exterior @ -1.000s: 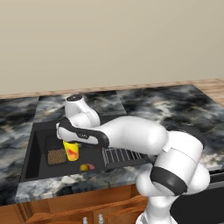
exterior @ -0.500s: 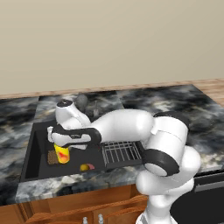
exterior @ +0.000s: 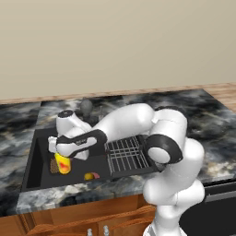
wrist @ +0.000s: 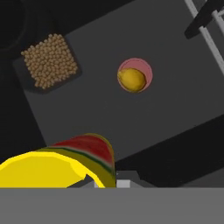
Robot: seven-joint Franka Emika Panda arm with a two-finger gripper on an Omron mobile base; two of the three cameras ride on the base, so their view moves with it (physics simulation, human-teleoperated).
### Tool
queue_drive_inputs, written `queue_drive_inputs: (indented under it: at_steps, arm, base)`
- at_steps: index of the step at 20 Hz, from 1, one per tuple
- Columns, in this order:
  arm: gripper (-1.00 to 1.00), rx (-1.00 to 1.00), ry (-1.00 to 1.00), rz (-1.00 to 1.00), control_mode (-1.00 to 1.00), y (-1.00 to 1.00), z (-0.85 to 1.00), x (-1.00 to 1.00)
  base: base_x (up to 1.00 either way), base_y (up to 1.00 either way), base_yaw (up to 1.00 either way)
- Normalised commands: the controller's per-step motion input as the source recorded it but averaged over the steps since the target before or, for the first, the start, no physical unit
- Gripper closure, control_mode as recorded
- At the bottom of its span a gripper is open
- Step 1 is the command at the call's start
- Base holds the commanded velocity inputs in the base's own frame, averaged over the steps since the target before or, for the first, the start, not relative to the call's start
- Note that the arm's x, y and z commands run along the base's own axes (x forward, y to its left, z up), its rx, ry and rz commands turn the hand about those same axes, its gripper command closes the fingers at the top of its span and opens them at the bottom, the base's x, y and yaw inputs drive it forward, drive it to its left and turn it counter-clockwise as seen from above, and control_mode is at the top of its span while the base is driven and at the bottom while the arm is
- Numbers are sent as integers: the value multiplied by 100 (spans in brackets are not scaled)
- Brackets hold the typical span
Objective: Pick the jar and cup and place them in the sink. Then turn on the water.
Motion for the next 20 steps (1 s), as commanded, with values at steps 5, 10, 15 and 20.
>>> queue_drive_inputs:
  at_steps: [5, 10, 15, 20]
  arm:
    - [100, 0, 0, 0, -100, 12, -30, 22]
    - [100, 0, 0, 0, -100, 18, -35, 25]
    - [100, 0, 0, 0, -100, 24, -37, 26]
    - [100, 0, 0, 0, -100, 22, -36, 25]
  base:
    - [0, 0, 0]
    - [0, 0, 0]
    - [0, 0, 0]
    - [0, 0, 0]
